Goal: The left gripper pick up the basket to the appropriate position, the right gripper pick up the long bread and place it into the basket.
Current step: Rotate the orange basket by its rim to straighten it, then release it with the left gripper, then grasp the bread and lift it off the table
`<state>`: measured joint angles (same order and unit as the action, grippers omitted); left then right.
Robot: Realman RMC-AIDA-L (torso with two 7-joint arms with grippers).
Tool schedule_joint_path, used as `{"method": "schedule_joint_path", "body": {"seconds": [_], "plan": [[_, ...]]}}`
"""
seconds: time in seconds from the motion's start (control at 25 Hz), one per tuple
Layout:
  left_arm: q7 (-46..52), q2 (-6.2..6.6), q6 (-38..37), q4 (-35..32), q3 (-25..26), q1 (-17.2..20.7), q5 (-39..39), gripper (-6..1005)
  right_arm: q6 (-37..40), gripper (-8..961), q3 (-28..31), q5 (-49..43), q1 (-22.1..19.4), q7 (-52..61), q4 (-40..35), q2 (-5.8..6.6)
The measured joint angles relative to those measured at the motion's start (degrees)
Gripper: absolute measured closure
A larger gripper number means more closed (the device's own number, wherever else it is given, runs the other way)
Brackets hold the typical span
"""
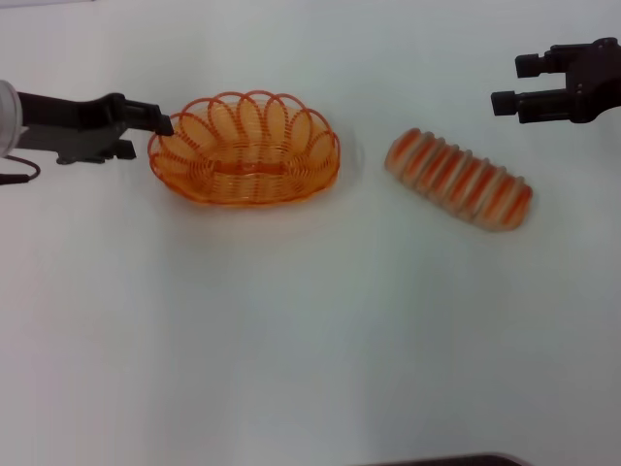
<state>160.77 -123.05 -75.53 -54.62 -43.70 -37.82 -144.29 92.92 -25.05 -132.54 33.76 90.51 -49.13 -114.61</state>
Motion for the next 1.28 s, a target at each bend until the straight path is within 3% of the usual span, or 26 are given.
{"method": "schedule_joint_path", "body": {"seconds": [0.36, 0.68, 1.0, 1.28], "plan": [[-12.08, 2.64, -4.64, 1.42, 6.12, 0.11, 9.57, 342, -0.04, 177, -0.09, 0.00, 0.02, 0.03, 0.00, 0.00], [-27.84, 3.49, -12.52, 1.45, 6.55, -1.33, 11.30, 342, -0.02, 176, -0.09, -0.03, -0.13, 0.06, 0.00, 0.00], [-42.08, 3.62, -15.28, 0.36, 6.78, -1.04, 12.18, 346, -0.01, 176, -0.09, -0.01, -0.45, -0.31, 0.00, 0.06], [-54.05, 1.97, -15.13, -4.59, 4.31, 1.56, 11.40, 350, 0.08, 176, 0.08, 0.01, -0.51, -0.36, 0.00, 0.09]]}}
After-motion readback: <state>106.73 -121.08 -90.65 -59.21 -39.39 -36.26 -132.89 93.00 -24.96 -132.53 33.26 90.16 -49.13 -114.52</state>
